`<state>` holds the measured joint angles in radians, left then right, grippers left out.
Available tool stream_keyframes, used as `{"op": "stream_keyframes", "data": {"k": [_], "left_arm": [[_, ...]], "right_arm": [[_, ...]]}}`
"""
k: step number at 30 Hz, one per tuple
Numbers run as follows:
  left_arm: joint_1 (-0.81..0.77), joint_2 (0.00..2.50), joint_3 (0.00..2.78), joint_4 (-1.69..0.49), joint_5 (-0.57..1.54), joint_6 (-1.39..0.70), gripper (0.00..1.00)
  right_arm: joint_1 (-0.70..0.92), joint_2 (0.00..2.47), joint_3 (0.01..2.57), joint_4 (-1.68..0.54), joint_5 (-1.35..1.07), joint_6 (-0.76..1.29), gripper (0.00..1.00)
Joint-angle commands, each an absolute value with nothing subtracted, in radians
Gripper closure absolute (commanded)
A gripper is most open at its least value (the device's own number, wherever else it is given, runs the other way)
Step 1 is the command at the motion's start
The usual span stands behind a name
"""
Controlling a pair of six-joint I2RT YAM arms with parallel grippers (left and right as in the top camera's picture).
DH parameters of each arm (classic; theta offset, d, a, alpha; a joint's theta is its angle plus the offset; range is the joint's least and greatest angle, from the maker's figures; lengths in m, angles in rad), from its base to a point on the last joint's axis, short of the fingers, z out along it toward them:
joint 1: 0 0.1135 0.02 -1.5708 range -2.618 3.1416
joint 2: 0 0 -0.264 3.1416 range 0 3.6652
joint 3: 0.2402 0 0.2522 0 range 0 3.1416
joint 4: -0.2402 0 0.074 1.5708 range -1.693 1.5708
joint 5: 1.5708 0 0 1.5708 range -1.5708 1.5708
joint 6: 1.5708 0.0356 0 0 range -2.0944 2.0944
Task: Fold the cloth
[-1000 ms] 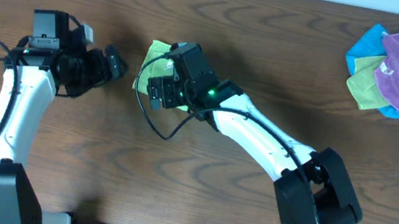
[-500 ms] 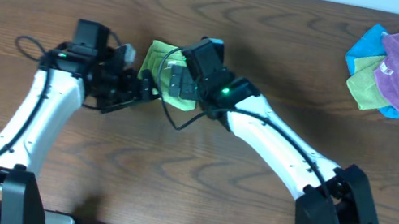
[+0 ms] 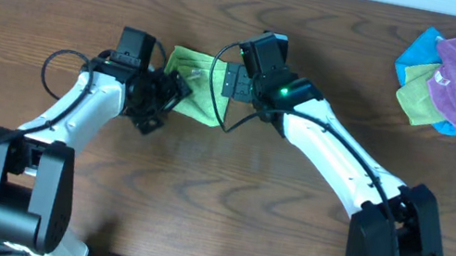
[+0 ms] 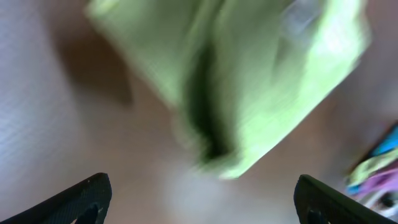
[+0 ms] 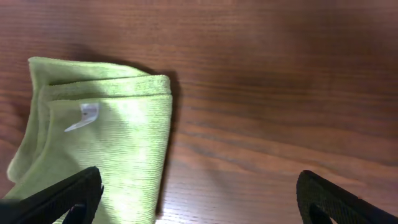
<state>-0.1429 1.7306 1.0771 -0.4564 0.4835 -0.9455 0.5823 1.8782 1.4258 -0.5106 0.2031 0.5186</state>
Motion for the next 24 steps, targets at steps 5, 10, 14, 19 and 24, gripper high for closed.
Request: {"op": "stream_keyframes", "data": {"k": [5, 10, 14, 19, 24], "left_arm": [[-0.166, 1.740, 1.078, -0.389, 0.419, -1.153, 0.05], [-0.180, 1.740, 1.078, -0.395, 0.398, -1.169, 0.05], [-0.190, 1.740, 1.078, -0.405, 0.334, -1.172, 0.19], [-0.204, 1.741, 1.078, -0.406, 0.279, -1.204, 0.74], [-0.212, 1.741, 1.078, -0.406, 0.254, -1.220, 0.30]], "right_arm": [[0.560, 1.863, 1.439, -0.509, 0.225, 0.462, 0.01], [0.560, 1.863, 1.439, -0.509, 0.262, 0.458, 0.01], [0.555, 1.863, 1.439, -0.509, 0.266, 0.450, 0.01], [0.549, 1.863, 1.439, -0.509, 0.266, 0.447, 0.01], [0.530, 1.863, 1.439, -0.509, 0.266, 0.447, 0.01]]}}
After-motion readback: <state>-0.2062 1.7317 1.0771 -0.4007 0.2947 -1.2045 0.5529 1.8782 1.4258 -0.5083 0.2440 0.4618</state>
